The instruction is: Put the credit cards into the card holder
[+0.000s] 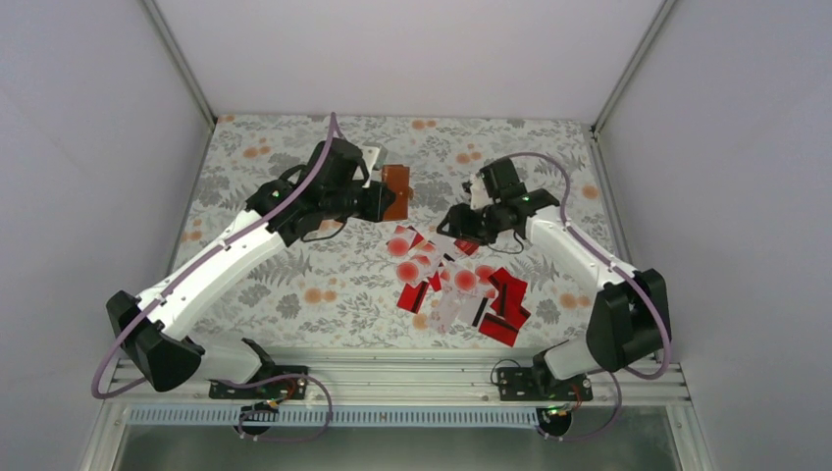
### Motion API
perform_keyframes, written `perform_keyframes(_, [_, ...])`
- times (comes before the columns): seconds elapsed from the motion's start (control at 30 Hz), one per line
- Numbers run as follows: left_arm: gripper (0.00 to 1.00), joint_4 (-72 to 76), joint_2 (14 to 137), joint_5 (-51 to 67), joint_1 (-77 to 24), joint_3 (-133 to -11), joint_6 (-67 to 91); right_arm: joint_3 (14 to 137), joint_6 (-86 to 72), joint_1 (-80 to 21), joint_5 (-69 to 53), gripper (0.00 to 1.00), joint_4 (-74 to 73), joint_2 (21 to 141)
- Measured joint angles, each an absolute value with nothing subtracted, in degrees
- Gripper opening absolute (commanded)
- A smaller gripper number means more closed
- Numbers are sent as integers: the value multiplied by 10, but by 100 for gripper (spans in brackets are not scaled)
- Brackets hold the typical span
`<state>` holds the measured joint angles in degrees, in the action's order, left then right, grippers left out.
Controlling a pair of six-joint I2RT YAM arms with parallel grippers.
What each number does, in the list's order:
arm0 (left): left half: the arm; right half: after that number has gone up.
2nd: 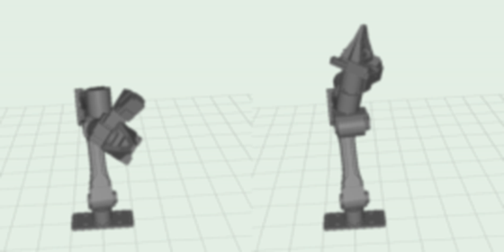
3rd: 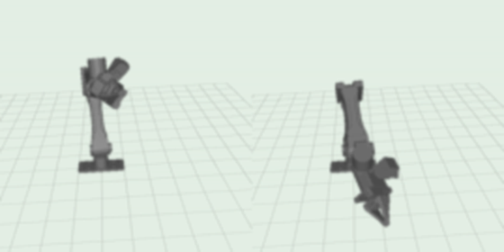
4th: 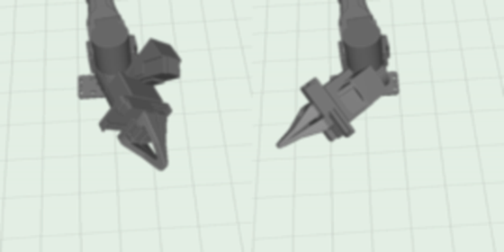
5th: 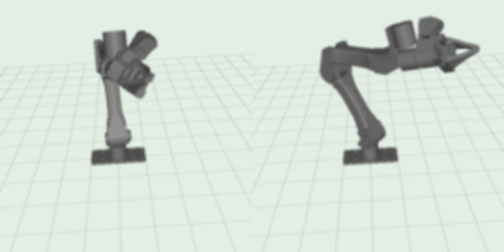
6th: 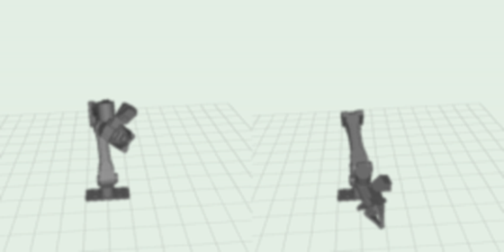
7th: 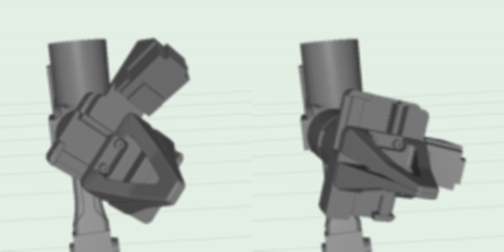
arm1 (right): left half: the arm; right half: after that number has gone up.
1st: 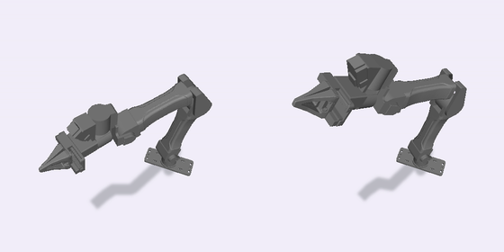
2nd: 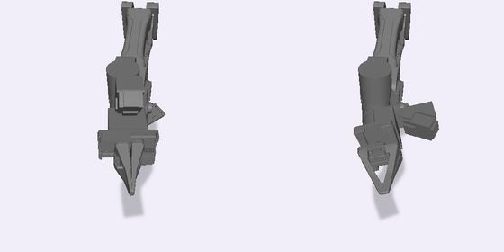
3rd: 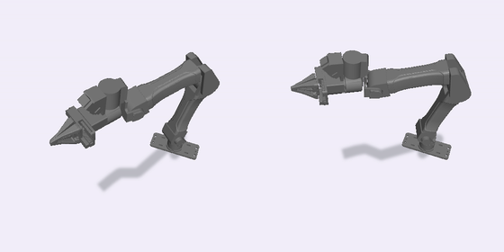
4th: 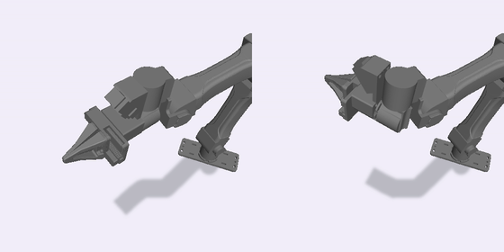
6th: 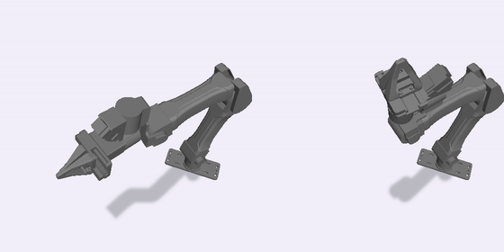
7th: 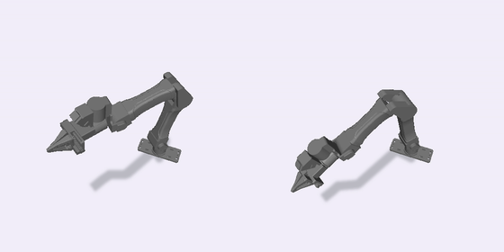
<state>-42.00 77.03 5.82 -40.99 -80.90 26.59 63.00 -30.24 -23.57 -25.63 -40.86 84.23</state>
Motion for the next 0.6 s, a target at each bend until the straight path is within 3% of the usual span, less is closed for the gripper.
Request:
perform_keyframes(0.4, [2, -427, 771, 67, -382, -807, 263, 721, -263, -226, -463, 78, -326, 795])
perform_keyframes(0.6, [2, -437, 779, 81, -374, -814, 262, 739, -254, -237, -505, 78, -317, 808])
